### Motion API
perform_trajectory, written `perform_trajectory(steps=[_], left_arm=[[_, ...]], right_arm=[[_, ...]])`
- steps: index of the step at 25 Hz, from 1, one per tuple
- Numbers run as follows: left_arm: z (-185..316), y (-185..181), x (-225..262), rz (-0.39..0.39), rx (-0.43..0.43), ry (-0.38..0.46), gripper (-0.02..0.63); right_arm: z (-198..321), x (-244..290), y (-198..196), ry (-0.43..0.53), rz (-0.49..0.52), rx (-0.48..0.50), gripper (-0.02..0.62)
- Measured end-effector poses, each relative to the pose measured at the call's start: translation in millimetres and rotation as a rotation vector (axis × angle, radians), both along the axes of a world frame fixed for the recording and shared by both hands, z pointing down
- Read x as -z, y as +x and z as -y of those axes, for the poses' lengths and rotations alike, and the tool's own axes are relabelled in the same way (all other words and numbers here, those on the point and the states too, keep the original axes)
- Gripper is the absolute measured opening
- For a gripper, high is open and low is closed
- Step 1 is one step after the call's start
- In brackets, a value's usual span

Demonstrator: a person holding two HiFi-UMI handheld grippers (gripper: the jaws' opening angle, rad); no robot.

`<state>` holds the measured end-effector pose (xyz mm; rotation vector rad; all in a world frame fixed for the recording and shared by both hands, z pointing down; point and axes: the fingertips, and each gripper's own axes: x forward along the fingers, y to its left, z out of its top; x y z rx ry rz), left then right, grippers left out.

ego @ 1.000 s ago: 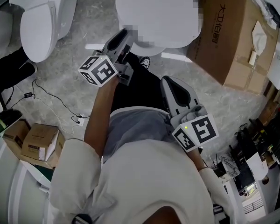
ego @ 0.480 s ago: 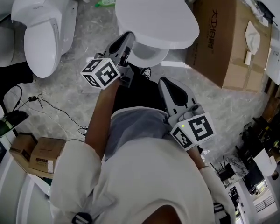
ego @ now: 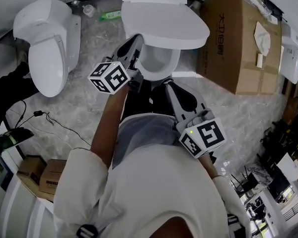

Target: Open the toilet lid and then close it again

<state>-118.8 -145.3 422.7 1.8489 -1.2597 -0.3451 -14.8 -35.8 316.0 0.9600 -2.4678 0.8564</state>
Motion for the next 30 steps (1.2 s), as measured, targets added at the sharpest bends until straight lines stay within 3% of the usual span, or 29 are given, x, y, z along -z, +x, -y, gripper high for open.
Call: perform_trajectory(steps=[7, 18, 30], left_arm=[[22.0, -4.5, 11.9, 0.009, 0.018, 0.019, 0.008], [52.2, -8.6, 27.3, 0.109, 0.032, -0.004, 0.008], [94.1, -16.1, 45.9, 0.204, 0.047, 0.026, 0.008]], right_arm=[[10.2, 12.5, -2.1, 0.03, -0.009, 0.0, 0.011], [30.0, 32.4, 10.4, 0.088, 0.004, -0.044, 0.011], [30.0, 38.6, 37.2, 0.103, 0.002, -0.109, 0.011]])
